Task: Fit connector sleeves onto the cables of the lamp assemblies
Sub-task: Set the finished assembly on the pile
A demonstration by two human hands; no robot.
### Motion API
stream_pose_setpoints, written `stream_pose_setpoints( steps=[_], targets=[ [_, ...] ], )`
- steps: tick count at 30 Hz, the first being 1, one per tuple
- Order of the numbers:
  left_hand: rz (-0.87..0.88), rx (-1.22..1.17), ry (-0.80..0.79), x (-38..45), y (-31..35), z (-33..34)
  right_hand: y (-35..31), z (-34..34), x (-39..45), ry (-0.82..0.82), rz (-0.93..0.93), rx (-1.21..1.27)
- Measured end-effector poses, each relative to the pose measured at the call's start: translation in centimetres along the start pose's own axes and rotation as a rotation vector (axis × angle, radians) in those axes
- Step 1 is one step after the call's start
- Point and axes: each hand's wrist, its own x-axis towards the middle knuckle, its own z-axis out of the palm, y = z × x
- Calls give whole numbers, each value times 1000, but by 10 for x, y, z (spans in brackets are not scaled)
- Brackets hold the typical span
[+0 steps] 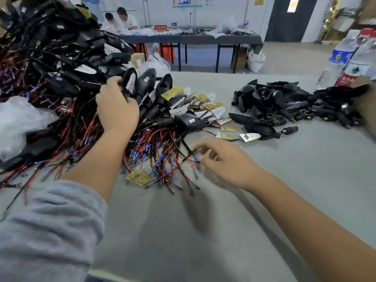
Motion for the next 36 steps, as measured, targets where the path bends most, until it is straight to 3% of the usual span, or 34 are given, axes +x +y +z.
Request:
stream_pose_setpoints(
  steps=[2, 3, 6, 10, 12, 14, 18, 23, 26, 29, 32, 36],
  targets=[
    [65, -184, 77, -19, 24, 8, 18, -10, -7, 64, 70, -5],
    [101, -265, 42, -31, 39, 16, 27, -13, -10, 94, 105, -29],
    [159, -372, -239, -73, 86, 46, 52, -22, -16, 212, 236, -30],
    [74, -273, -697, -126, 128, 91, 76, -29, -20, 344, 344, 51],
    [117, -142, -793, -141, 138, 106, 80, -30, -21, 380, 362, 169],
    [183, -58, -735, -148, 140, 114, 80, -31, -21, 404, 376, 257],
    [155, -103, -558, -151, 127, 117, 82, -32, -24, 535, 404, 405],
    [196, -10, -544, -152, 122, 123, 88, -42, -31, 687, 500, 435],
    [234, -239, -467, -153, 126, 121, 86, -44, -33, 691, 492, 495],
    [251, -553, -440, -157, 134, 112, 79, -41, -31, 707, 482, 713],
    [260, -663, -476, -162, 140, 108, 74, -45, -30, 703, 394, 1038],
    [312, -669, -589, -169, 144, 104, 79, -52, -32, 505, 316, 1223]
  ],
)
